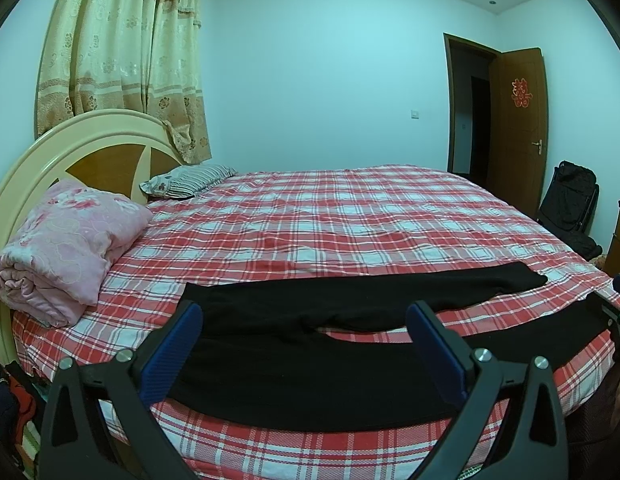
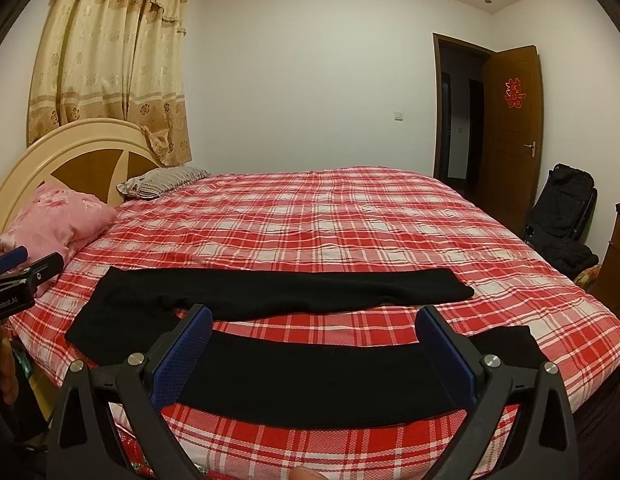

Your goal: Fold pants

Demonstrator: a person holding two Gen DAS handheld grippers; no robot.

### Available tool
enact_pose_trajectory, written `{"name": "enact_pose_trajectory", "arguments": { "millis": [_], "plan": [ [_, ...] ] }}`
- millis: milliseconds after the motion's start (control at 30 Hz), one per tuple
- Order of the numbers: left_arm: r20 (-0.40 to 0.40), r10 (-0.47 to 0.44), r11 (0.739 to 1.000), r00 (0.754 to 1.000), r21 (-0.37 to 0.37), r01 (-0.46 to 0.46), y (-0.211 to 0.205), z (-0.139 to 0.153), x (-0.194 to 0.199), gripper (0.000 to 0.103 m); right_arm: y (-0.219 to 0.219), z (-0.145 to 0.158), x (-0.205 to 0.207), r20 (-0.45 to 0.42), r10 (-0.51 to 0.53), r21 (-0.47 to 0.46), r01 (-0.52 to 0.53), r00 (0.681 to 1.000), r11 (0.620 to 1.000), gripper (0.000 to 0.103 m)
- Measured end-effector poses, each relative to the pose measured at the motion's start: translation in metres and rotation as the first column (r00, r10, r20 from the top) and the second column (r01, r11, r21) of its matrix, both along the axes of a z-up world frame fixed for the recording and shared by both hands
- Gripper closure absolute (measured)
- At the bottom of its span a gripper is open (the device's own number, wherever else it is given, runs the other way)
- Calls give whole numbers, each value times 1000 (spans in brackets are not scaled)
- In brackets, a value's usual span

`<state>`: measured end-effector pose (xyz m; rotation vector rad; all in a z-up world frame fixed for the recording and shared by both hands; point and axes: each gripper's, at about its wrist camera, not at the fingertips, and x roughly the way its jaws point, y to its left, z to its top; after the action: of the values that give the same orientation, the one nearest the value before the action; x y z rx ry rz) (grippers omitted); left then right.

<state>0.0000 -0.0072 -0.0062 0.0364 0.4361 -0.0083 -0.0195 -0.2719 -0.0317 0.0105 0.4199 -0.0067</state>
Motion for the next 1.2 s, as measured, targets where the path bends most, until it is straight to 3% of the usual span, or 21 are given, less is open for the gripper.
{"name": "enact_pose_trajectory", "arguments": {
  "millis": [1200],
  "plan": [
    [-19,0,1000,1000,-1,0,1,-5,4,0,0,-2,2,-9,4,-5,-4,1000,1000,1]
  ]
}}
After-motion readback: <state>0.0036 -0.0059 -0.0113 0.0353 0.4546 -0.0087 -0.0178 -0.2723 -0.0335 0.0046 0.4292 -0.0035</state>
